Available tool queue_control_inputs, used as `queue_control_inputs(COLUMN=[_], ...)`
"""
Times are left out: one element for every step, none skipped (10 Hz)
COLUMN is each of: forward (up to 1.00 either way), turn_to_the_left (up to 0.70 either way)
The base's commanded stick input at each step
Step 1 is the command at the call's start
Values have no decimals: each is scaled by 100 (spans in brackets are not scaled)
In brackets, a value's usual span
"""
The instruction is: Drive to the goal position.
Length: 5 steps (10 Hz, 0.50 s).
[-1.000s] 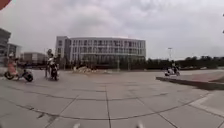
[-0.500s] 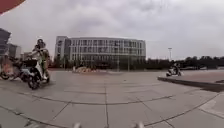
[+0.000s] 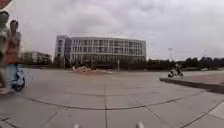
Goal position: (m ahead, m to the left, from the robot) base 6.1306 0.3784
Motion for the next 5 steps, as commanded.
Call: queue_control_inputs(forward=[50, 50, 50, 50, 50], turn_to_the_left=[0, 0, 0, 0, 0])
